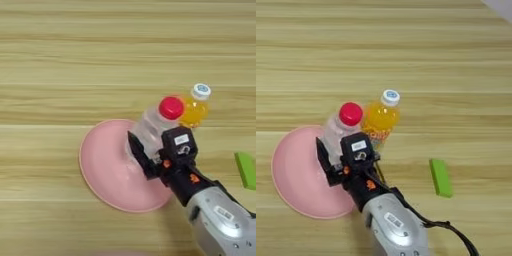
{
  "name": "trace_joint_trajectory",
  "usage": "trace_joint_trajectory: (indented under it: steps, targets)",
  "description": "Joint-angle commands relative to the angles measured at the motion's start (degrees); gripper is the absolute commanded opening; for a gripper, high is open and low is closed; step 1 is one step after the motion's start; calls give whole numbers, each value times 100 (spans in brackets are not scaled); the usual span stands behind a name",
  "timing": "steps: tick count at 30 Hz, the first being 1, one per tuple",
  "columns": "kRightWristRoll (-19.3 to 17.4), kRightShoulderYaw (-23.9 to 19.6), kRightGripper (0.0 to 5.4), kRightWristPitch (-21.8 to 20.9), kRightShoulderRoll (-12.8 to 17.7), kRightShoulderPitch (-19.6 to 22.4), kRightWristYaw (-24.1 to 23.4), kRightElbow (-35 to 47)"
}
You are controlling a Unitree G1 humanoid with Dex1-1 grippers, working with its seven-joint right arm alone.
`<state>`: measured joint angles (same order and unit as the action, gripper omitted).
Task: Move the objects on the table
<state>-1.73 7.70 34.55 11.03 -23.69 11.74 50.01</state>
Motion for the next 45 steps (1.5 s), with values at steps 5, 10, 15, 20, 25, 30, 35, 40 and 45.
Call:
trace_joint_trajectory:
  steps: [5, 10, 15, 20, 25, 30, 35, 40, 45]
  targets:
    - [207, 302, 323, -550, -16, 388, -77, -278]
    - [284, 392, 323, -813, -46, 375, -93, -682]
    - [328, 435, 323, -1013, -57, 345, -94, -924]
    - [428, 454, 323, -1208, -37, 323, -100, -1130]
    - [474, 480, 323, -1307, -38, 288, -87, -1206]
    - [483, 466, 397, -1301, -37, 287, -78, -1141]
    - [483, 465, 451, -1309, -38, 291, -72, -1147]
    - [455, 444, 505, -1284, -45, 304, -61, -1130]
    - [432, 416, 537, -1280, -52, 309, -58, -1118]
